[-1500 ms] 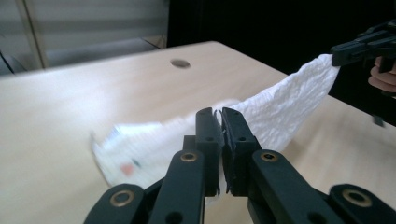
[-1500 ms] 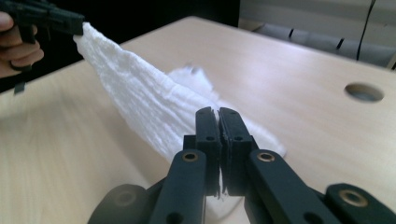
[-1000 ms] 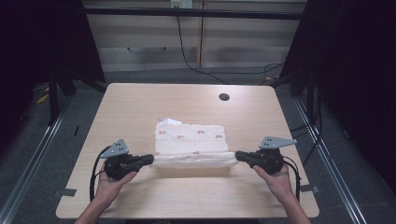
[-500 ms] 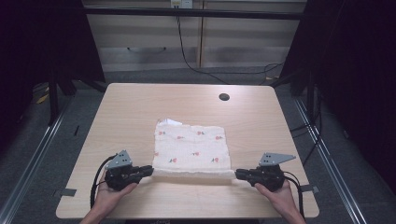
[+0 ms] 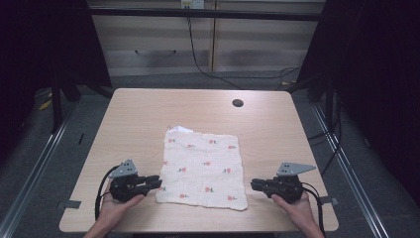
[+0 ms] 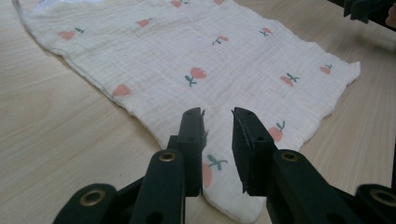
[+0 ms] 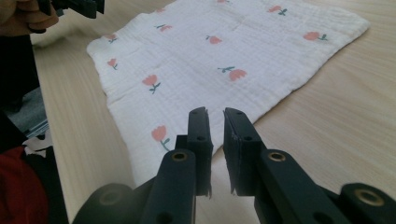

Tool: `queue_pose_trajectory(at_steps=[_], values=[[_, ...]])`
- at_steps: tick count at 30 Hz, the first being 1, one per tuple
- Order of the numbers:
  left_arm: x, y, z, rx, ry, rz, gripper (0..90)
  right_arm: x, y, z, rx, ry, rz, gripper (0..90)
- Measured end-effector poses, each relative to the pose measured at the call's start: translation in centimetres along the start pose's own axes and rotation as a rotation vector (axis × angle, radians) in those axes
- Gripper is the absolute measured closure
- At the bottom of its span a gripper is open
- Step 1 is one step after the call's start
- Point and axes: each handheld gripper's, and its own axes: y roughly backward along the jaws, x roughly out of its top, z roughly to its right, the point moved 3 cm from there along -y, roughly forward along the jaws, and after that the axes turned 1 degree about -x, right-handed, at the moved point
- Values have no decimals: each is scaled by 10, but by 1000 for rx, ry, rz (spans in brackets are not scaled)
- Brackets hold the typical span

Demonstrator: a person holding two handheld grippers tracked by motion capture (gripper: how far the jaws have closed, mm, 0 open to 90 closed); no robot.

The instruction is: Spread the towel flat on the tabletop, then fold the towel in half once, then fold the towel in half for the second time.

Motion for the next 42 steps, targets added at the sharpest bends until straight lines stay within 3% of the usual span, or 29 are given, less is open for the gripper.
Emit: queue_pose_trajectory(at_steps=[1,4,12,15,16,21,25,30,37,40,42], values=[[1,1,-3,10,19,2,686,1,-1,0,-3,-9,1,766],[3,4,-7,40,23,-7,651,3,-1,0,-7,-10,5,734],[14,4,-24,64,52,-3,536,9,-6,8,-25,-18,8,696],[19,-1,-30,76,48,-14,542,12,-10,12,-36,-21,3,690],[23,-5,-31,81,11,-27,544,15,-12,14,-41,-14,-1,683],[32,-16,-37,70,13,-35,546,22,-18,20,-53,-18,-8,663],[39,-31,-50,58,53,-35,546,30,-31,33,-71,-22,-33,639],[38,-46,-62,58,80,-76,541,40,-49,44,-68,-33,-48,634],[42,-68,-64,43,57,-108,556,50,-80,48,-51,-22,-90,658],[44,-71,-66,40,69,-93,568,53,-89,48,-52,-16,-103,675],[42,-74,-66,47,64,-110,573,54,-92,48,-55,-14,-111,677]])
